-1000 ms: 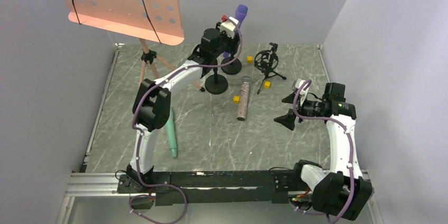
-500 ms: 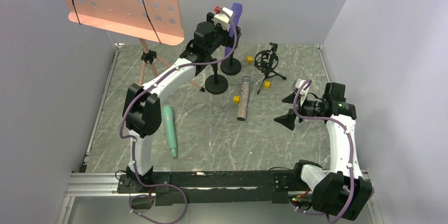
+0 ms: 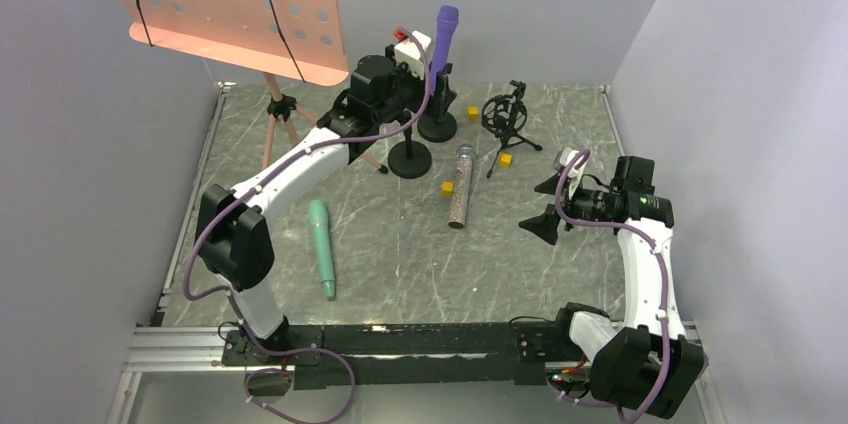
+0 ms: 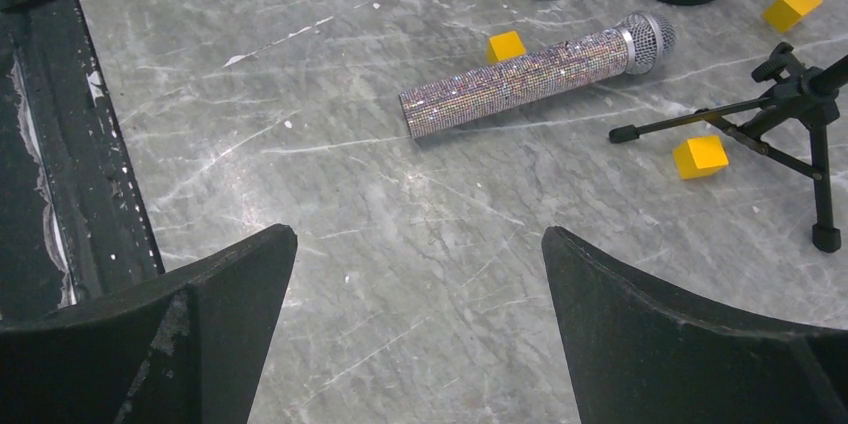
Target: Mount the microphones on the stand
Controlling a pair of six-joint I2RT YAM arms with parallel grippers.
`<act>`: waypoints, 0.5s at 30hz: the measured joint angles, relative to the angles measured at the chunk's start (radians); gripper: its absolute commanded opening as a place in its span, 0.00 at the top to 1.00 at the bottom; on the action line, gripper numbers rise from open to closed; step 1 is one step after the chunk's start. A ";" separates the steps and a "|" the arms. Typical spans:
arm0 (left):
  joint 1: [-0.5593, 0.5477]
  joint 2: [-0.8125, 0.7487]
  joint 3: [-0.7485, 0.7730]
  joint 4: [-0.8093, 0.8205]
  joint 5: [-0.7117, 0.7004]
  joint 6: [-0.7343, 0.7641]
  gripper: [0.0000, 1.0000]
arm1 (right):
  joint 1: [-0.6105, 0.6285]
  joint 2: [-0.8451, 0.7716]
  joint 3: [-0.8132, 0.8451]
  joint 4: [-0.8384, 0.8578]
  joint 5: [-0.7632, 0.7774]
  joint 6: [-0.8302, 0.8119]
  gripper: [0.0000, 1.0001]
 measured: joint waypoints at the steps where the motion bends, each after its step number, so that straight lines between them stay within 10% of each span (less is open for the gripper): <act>1: -0.009 -0.013 -0.012 -0.006 0.008 -0.006 0.01 | -0.001 -0.002 -0.001 0.007 0.000 0.006 0.00; 15: -0.124 -0.405 -0.490 0.034 0.004 -0.124 0.01 | -0.050 -0.022 -0.009 0.055 -0.020 0.079 0.00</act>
